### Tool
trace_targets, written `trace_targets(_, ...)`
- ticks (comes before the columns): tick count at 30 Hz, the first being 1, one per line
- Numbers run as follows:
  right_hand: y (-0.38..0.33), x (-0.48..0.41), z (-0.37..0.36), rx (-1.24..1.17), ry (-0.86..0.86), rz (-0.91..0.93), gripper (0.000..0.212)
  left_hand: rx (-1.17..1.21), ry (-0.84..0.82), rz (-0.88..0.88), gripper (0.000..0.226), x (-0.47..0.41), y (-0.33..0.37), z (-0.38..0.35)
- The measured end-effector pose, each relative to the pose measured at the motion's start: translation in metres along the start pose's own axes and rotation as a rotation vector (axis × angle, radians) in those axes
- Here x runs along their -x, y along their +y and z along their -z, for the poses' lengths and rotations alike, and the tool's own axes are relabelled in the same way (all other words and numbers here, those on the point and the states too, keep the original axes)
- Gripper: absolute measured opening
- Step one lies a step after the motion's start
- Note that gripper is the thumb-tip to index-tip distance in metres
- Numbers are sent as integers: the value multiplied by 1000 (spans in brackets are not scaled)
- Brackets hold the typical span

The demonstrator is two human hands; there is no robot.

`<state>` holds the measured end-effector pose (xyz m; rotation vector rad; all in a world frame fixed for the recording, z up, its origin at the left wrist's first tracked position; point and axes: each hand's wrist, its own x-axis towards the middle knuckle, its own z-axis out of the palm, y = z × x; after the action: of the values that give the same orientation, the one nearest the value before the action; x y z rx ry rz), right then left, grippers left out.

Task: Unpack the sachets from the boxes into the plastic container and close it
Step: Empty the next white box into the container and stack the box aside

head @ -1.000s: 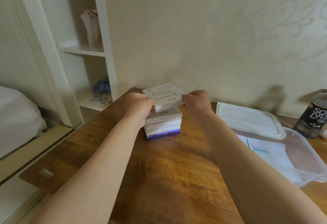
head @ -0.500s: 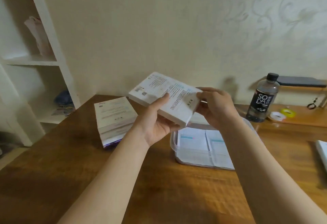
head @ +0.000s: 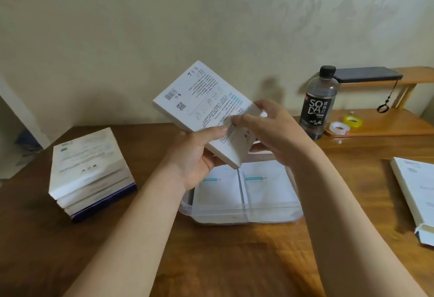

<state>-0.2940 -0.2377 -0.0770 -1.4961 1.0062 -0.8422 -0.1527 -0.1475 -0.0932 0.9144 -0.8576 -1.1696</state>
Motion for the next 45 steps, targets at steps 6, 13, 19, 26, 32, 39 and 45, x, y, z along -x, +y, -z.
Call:
trace_targets(6, 5, -7, 1, -89, -57, -27, 38, -13, -6, -41, 47, -9, -10, 4)
trace_targets(13, 9, -11, -5, -132, -77, -71, 31, 9, -37, -17, 49, -12, -15, 15)
trace_targets(19, 5, -9, 0, -122, -93, -75, 43, 34, 11, -17, 45, -12, -15, 13)
trace_targets(26, 4, -5, 1, -117, -107, -48, 39, -13, 10, -56, 49, -9, -15, 9)
trace_targets(32, 4, -4, 5, -188, -142, -63, 42, -16, 21, -55, 50, -8, -14, 8)
trace_targets(39, -2, 0, 2, 486, 129, -12, 57, -45, 88, -109, 50, -8, -14, 5)
trace_targets(45, 0, -3, 3, 331, 27, -14, 28, -84, 62, -119, 49, -7, -15, 2)
